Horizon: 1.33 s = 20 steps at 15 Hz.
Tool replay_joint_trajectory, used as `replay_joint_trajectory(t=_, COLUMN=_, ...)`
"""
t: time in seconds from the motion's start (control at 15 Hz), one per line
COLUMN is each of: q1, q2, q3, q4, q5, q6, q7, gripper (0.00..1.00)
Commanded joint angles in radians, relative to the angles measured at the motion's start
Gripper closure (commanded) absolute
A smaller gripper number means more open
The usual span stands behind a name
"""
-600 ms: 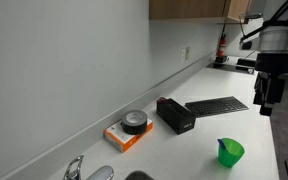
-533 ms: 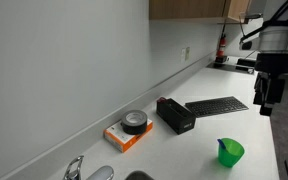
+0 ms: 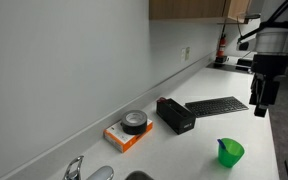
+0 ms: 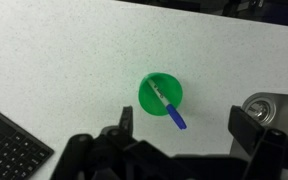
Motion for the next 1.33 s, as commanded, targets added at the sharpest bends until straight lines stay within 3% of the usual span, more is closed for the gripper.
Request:
replay_joint_trajectory(t=0.0, q1=-0.013, q2=0.073, q3=0.077, q4=-0.044, q5=-0.035, q6=0.146, q7=0.091, gripper=0.00)
replay_joint_trajectory(t=0.4, q1=-0.016, q2=0.202, q3=0.163, q4=-0.108, q5=-0.104, q6=0.340, q7=0.217, gripper=0.00)
replay_joint_trajectory(t=0.8, q1=-0.011, q2=0.222, q3=0.168, q4=-0.100, q5=-0.086, q6=0.325, q7=0.200, gripper=0.00)
replay_joint_trajectory(t=1.27, q1=-0.009, q2=0.283, q3=0.176, q4=-0.065, q5=-0.085, q6=0.410, q7=0.238, gripper=0.00)
